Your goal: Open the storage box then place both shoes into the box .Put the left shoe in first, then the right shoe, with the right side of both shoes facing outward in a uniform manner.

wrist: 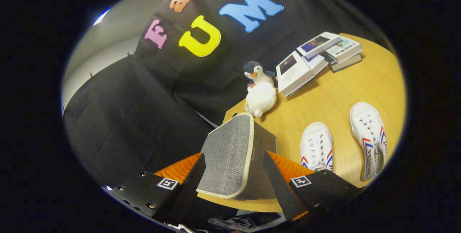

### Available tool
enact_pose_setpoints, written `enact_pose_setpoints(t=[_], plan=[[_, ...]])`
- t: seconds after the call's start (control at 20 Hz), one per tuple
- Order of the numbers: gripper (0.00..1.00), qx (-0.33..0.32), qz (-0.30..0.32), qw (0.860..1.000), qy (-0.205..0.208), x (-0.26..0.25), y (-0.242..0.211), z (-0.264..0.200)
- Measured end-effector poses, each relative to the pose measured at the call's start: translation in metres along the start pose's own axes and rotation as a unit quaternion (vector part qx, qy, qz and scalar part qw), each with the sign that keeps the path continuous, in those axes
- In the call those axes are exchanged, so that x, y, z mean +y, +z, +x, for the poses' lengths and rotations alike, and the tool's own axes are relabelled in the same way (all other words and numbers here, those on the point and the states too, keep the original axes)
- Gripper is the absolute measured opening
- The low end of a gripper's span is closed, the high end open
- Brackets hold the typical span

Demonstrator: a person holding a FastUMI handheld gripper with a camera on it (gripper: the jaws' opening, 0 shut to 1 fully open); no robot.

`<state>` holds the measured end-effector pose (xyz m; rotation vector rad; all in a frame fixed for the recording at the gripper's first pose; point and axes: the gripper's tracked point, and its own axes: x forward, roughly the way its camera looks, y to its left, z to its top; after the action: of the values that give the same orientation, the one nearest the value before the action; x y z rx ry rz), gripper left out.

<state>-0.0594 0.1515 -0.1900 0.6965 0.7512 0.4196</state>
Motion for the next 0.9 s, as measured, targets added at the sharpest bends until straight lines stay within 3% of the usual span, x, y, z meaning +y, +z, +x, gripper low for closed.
enact_pose_setpoints(t=[0.2,0.55,0.7,0.8,0.9], plan=[[0.97,0.039,0.066,0.997,0.022,-0.001,-0.021,0.018],[0.97,0.086,0.142,0.986,0.021,-0.008,-0.047,0.036],[0.93,0.102,0.149,0.983,0.020,-0.010,-0.053,0.042],[0.76,0.115,0.156,0.981,0.025,-0.008,-0.059,0.041],[0.76,0.132,0.156,0.978,0.027,-0.008,-0.065,0.043]])
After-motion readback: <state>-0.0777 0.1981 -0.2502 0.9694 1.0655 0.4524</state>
